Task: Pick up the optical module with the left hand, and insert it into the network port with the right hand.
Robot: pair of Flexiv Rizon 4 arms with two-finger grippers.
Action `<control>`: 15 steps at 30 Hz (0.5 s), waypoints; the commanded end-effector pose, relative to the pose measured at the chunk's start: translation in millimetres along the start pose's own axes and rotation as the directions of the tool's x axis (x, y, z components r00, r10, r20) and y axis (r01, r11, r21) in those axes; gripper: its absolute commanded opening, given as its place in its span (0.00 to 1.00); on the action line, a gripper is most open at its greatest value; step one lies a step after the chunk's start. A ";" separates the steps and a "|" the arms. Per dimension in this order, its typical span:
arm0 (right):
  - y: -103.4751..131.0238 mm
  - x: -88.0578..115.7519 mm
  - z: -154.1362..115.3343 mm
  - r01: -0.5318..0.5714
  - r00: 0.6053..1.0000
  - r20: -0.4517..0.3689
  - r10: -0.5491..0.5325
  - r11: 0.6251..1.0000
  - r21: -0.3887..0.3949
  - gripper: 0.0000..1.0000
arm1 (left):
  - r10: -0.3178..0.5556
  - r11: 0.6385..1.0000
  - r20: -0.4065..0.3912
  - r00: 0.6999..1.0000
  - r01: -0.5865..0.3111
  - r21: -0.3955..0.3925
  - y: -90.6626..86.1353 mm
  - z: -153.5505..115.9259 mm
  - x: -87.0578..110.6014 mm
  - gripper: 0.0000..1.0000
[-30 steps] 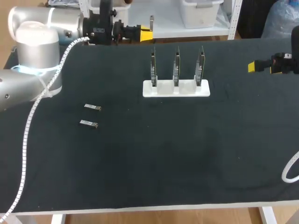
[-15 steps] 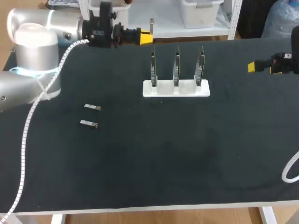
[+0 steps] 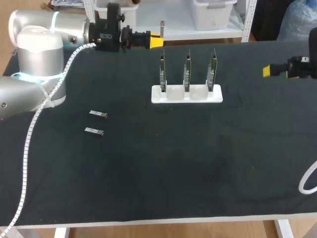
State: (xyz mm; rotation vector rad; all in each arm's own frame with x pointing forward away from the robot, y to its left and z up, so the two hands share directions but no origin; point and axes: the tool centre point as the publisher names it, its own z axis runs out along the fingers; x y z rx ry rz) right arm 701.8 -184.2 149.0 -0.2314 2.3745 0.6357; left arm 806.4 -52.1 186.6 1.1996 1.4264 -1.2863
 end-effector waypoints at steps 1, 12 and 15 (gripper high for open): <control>0.7 0.6 -1.6 0.000 1.000 0.000 0.000 1.000 0.003 1.00 | -0.002 1.000 -0.006 1.000 0.002 -0.008 -2.7 2.4 1.9 0.00; 0.7 0.6 -1.6 0.000 1.000 0.000 0.000 1.000 0.003 1.00 | -0.017 1.000 -0.014 1.000 0.017 -0.013 -0.7 5.3 8.3 0.00; 0.7 0.6 -1.6 0.000 1.000 0.000 0.000 1.000 0.003 1.00 | -0.025 1.000 -0.012 1.000 0.025 -0.017 0.5 5.7 10.0 0.00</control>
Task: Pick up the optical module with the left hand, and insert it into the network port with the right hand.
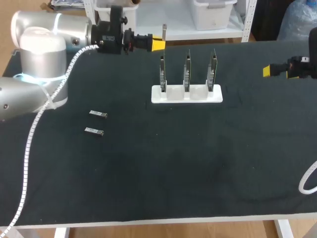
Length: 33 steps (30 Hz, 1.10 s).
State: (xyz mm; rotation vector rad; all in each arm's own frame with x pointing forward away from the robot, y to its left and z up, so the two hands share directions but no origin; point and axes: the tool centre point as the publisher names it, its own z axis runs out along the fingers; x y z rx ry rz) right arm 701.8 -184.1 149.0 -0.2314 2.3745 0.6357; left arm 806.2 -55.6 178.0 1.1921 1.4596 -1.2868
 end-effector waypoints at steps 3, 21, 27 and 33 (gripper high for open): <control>0.7 0.6 -1.6 0.000 1.000 0.000 0.000 1.000 0.003 1.00 | -0.005 1.000 0.007 1.000 0.005 -0.011 -0.2 1.1 2.5 0.00; 0.7 0.6 -1.6 0.000 1.000 0.000 0.000 1.000 0.003 1.00 | -0.007 1.000 0.040 0.999 0.008 -0.024 5.8 -0.4 3.9 0.00; 0.7 0.6 -1.6 0.000 1.000 0.000 0.000 1.000 0.003 1.00 | 0.028 0.999 0.040 0.999 -0.027 -0.023 9.3 -0.5 4.2 0.00; 0.7 0.6 -1.6 0.000 1.000 0.000 0.000 1.000 0.003 1.00 | 0.045 0.999 0.049 0.998 -0.045 -0.020 12.6 -0.9 4.4 0.00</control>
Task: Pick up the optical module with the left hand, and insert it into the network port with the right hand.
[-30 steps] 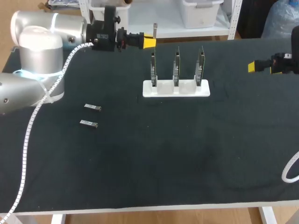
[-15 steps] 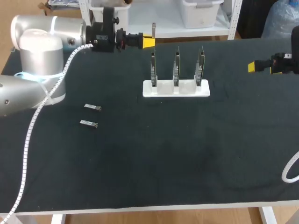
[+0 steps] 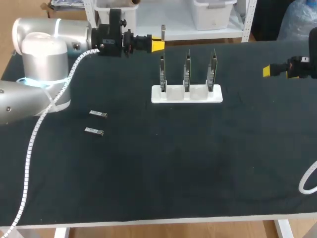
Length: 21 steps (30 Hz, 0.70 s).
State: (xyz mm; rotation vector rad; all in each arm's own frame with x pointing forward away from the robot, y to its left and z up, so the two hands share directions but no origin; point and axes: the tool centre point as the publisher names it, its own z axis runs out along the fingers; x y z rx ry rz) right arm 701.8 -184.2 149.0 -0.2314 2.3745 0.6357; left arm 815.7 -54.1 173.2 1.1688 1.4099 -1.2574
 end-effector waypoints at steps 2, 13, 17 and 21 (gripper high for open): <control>0.7 0.6 -1.6 0.000 1.000 0.000 0.000 1.000 0.003 1.00 | 0.006 1.000 0.014 1.000 -0.007 0.006 2.7 -0.2 1.1 0.00; 0.7 0.6 -1.6 0.000 1.000 0.000 0.000 1.000 0.003 1.00 | 0.000 1.000 0.005 1.000 0.000 0.016 2.2 1.3 1.5 0.00; 0.7 0.6 -1.6 0.000 1.000 0.000 0.000 1.000 0.003 1.00 | 0.000 1.000 0.005 1.000 0.000 0.016 2.2 1.3 1.5 0.00; 0.7 0.6 -1.6 0.000 1.000 0.000 0.000 1.000 0.003 1.00 | 0.000 1.000 0.005 1.000 0.000 0.016 2.2 1.3 1.5 0.00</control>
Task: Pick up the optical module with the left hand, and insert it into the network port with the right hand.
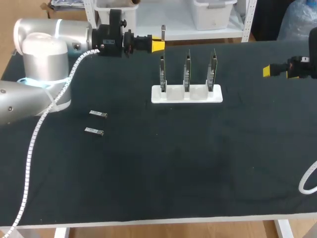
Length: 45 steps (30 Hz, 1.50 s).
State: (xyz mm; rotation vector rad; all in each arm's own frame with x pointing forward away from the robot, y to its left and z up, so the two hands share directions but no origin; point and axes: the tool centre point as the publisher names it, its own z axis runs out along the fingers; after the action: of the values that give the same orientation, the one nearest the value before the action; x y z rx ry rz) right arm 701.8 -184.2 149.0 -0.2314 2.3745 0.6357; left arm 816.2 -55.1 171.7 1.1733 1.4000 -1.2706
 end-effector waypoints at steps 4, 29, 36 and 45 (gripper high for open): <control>0.7 0.6 -1.6 0.000 1.000 0.000 0.000 1.000 0.003 1.00 | 0.001 1.000 0.000 1.000 -0.001 0.003 1.5 0.1 0.2 0.00; 26.3 -106.7 42.8 0.317 0.900 0.001 -0.437 0.650 -0.690 1.00 | 0.001 1.000 0.000 1.000 -0.001 0.003 1.5 0.1 0.2 0.00; 55.7 -117.8 61.8 0.279 0.871 0.005 -0.492 0.485 -0.829 1.00 | 0.001 1.000 0.000 1.000 -0.001 0.003 1.5 0.1 0.2 0.00; 81.2 -120.5 73.4 0.261 0.853 0.015 -0.521 0.403 -0.877 1.00 | 0.001 1.000 0.000 1.000 -0.001 0.003 1.5 0.1 0.2 0.00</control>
State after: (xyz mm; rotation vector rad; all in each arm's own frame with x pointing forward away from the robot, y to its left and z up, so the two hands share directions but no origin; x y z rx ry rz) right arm 799.6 -77.9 208.8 -1.0302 2.1245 0.8326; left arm 816.8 -55.3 171.4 1.1740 1.3994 -1.2714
